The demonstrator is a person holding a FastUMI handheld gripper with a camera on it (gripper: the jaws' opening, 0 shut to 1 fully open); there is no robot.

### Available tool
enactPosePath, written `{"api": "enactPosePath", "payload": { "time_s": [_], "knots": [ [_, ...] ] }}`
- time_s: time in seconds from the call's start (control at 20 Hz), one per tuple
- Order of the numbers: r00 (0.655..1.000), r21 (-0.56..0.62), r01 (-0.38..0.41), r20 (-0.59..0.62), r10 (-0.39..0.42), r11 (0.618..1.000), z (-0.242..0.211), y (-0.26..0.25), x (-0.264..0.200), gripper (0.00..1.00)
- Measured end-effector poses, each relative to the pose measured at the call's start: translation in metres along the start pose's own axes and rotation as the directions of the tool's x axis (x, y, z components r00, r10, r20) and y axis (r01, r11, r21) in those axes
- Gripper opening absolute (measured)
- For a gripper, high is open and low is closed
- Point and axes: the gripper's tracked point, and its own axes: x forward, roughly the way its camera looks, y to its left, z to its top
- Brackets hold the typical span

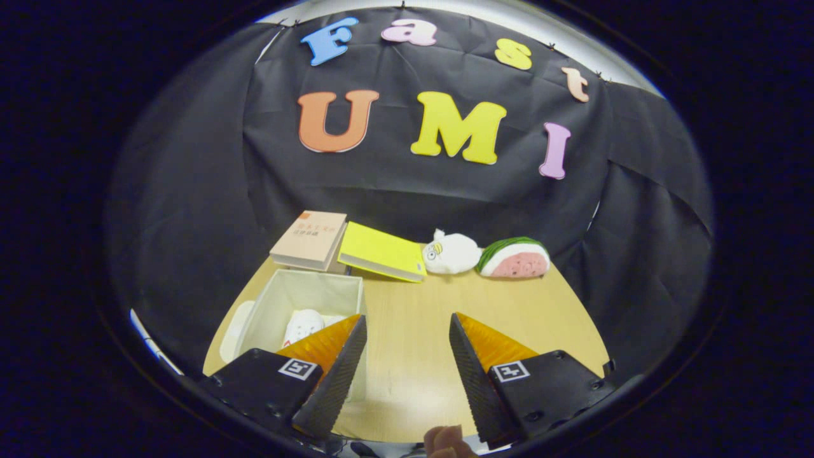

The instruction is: Open the storage box then place both shoes into the box .Put the left shoe in first, then the right shoe, with the right side of both shoes facing outward in a uniform manner.

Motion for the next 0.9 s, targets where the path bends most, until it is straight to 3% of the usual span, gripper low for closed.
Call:
{"api": "enactPosePath", "payload": {
  "time_s": [0.1,0.25,0.5,0.9],
  "knots": [
    [0.995,-0.023,0.045,0.091,-0.043,0.999,0.020,-0.025,-0.012,0.85],
    [0.982,-0.012,0.027,0.185,-0.024,1.000,0.038,-0.037,-0.030,0.91],
    [0.965,0.048,-0.002,0.264,-0.010,0.999,0.064,-0.060,-0.064,1.00],
    [0.930,0.091,-0.041,0.368,0.005,0.995,0.118,-0.071,-0.111,1.00]
  ]
}}
